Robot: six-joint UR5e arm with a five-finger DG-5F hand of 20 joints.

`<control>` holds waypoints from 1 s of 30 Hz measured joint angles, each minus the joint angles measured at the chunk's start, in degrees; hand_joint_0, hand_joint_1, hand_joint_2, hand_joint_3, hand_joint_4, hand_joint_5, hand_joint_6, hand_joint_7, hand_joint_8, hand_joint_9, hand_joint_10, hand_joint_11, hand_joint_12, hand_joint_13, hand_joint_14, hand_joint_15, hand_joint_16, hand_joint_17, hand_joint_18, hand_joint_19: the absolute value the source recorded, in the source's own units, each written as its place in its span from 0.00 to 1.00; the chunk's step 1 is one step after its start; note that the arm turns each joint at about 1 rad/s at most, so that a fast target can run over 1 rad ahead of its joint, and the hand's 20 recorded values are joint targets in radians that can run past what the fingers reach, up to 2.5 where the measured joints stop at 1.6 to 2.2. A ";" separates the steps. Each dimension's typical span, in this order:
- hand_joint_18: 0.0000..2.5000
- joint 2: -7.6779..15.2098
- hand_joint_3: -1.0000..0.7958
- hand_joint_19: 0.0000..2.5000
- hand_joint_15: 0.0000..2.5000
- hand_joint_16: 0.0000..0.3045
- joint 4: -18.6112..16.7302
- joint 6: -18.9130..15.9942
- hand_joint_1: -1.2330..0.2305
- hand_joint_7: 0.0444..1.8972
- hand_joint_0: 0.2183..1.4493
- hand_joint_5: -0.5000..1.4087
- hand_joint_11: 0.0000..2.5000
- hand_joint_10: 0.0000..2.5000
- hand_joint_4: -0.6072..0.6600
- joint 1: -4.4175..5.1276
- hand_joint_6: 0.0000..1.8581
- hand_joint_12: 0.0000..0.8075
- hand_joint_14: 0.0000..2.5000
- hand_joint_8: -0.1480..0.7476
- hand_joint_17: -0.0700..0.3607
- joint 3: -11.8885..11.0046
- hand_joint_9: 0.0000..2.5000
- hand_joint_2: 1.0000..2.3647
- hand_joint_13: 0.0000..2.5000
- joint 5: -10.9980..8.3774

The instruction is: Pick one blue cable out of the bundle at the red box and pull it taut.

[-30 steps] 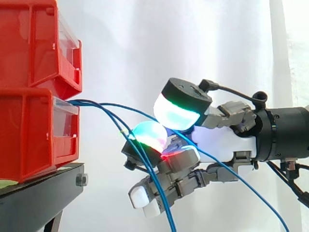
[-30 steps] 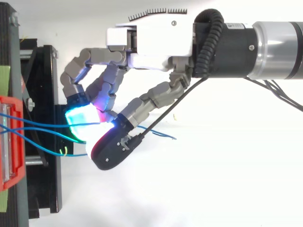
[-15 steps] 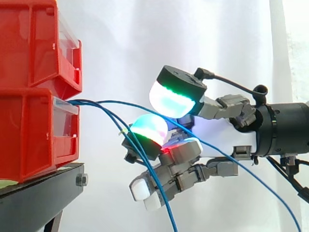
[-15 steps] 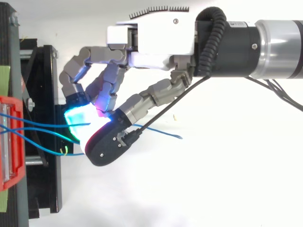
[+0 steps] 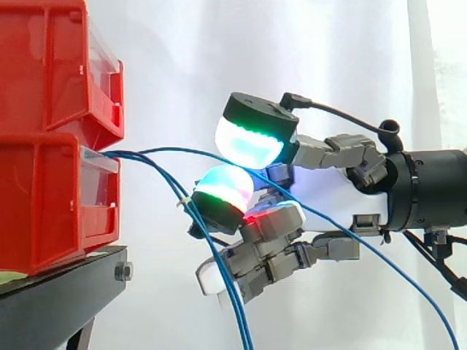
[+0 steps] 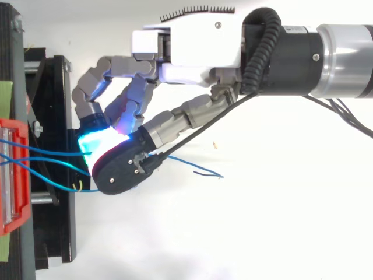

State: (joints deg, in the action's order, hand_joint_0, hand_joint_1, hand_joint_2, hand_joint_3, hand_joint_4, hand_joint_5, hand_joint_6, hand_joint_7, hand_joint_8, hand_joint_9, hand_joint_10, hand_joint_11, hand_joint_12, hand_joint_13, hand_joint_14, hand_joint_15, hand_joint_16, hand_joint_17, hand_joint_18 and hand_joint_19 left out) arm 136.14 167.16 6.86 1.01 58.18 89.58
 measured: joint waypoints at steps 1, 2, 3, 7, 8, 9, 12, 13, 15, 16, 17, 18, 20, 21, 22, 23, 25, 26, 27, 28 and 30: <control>0.25 0.00 0.40 0.16 0.18 0.18 0.00 0.00 0.36 0.60 0.31 0.19 0.57 0.00 0.60 0.00 0.48 0.48 0.01 0.55 0.45 0.00 0.49 0.01 0.30 -0.01; 0.26 0.00 0.41 0.16 0.18 0.18 0.01 0.00 0.36 0.59 0.31 0.19 0.57 0.00 0.60 0.01 0.48 0.49 0.01 0.57 0.45 0.00 0.49 0.01 0.31 -0.01; 0.26 0.00 0.42 0.16 0.18 0.18 0.01 0.00 0.35 0.59 0.31 0.19 0.57 0.00 0.60 0.02 0.48 0.49 0.01 0.56 0.45 0.00 0.49 0.01 0.31 -0.01; 0.26 0.01 0.44 0.15 0.18 0.18 0.01 0.00 0.31 0.60 0.32 0.20 0.56 0.00 0.60 0.03 0.49 0.49 0.01 0.56 0.45 0.00 0.48 0.01 0.31 -0.01; 0.26 0.01 0.44 0.15 0.18 0.18 0.01 0.00 0.31 0.60 0.32 0.20 0.56 0.00 0.60 0.04 0.49 0.49 0.01 0.56 0.45 0.01 0.48 0.01 0.31 -0.02; 0.26 0.01 0.45 0.15 0.18 0.18 0.01 0.00 0.30 0.60 0.32 0.20 0.56 0.00 0.61 0.03 0.49 0.49 0.01 0.57 0.45 0.00 0.48 0.01 0.31 -0.02; 0.26 0.01 0.47 0.15 0.18 0.18 0.01 0.00 0.28 0.61 0.33 0.20 0.56 0.00 0.61 0.04 0.49 0.48 0.01 0.57 0.45 0.01 0.48 0.01 0.31 -0.01; 0.27 0.00 0.47 0.15 0.18 0.18 0.01 0.00 0.28 0.62 0.33 0.20 0.56 0.00 0.62 0.04 0.49 0.48 0.01 0.57 0.45 0.01 0.48 0.01 0.31 -0.01; 0.27 0.01 0.47 0.15 0.18 0.18 0.01 0.00 0.27 0.62 0.33 0.20 0.56 0.00 0.63 0.04 0.49 0.48 0.01 0.57 0.45 0.01 0.48 0.01 0.31 -0.01; 0.27 0.00 0.47 0.15 0.18 0.18 0.01 0.00 0.27 0.62 0.33 0.20 0.56 0.00 0.63 0.04 0.49 0.48 0.01 0.57 0.45 0.01 0.48 0.01 0.31 -0.01; 0.27 0.00 0.47 0.15 0.18 0.18 0.04 0.00 0.27 0.62 0.33 0.20 0.56 0.00 0.63 0.04 0.49 0.48 0.01 0.58 0.45 0.01 0.48 0.01 0.31 -0.02; 0.27 0.00 0.47 0.15 0.18 0.18 0.09 0.00 0.27 0.63 0.33 0.20 0.55 0.00 0.63 0.04 0.48 0.48 0.01 0.58 0.45 0.01 0.48 0.01 0.30 -0.02; 0.26 -0.01 0.47 0.15 0.18 0.18 0.35 -0.03 0.27 0.64 0.33 0.20 0.54 0.00 0.63 0.03 0.48 0.48 0.01 0.57 0.44 0.01 0.47 0.01 0.30 -0.01; 0.26 -0.06 0.47 0.15 0.18 0.18 0.59 -0.05 0.26 0.65 0.33 0.20 0.53 0.00 0.63 0.03 0.48 0.48 0.01 0.57 0.44 0.01 0.47 0.01 0.30 -0.01; 0.26 -0.12 0.47 0.15 0.17 0.18 0.86 -0.06 0.26 0.65 0.34 0.20 0.53 0.00 0.63 0.02 0.48 0.48 0.01 0.57 0.44 0.01 0.47 0.01 0.30 -0.01; 0.26 -0.19 0.47 0.15 0.18 0.18 1.17 -0.06 0.26 0.65 0.34 0.20 0.53 0.00 0.63 0.01 0.48 0.48 0.01 0.57 0.44 0.01 0.47 0.01 0.30 -0.02; 0.26 -0.38 0.47 0.15 0.18 0.18 2.25 -0.01 0.26 0.66 0.34 0.20 0.53 0.00 0.63 -0.02 0.48 0.48 0.01 0.58 0.44 0.01 0.47 0.01 0.30 -0.01; 0.26 -0.51 0.47 0.15 0.17 0.18 2.90 0.06 0.26 0.66 0.34 0.20 0.52 0.00 0.64 -0.03 0.48 0.48 0.01 0.58 0.44 0.01 0.47 0.01 0.30 -0.01; 0.26 -0.62 0.47 0.15 0.17 0.18 3.40 0.15 0.26 0.66 0.34 0.20 0.52 0.00 0.64 -0.05 0.48 0.48 0.01 0.58 0.44 0.01 0.47 0.01 0.29 -0.01; 0.26 -0.74 0.48 0.15 0.17 0.18 3.86 0.26 0.26 0.66 0.34 0.20 0.52 0.00 0.64 -0.08 0.48 0.48 0.01 0.58 0.44 0.01 0.47 0.01 0.29 -0.01; 0.26 -1.08 0.47 0.15 0.17 0.18 4.90 0.54 0.26 0.66 0.34 0.20 0.52 0.00 0.64 -0.12 0.48 0.48 0.01 0.58 0.44 0.01 0.47 0.01 0.29 -0.01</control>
State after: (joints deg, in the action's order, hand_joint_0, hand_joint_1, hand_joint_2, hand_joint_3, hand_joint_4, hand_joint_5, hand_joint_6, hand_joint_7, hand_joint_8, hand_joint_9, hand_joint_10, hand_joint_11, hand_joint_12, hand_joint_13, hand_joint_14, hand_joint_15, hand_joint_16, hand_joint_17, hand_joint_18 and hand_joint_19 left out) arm 135.07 172.06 7.40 0.90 58.18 89.56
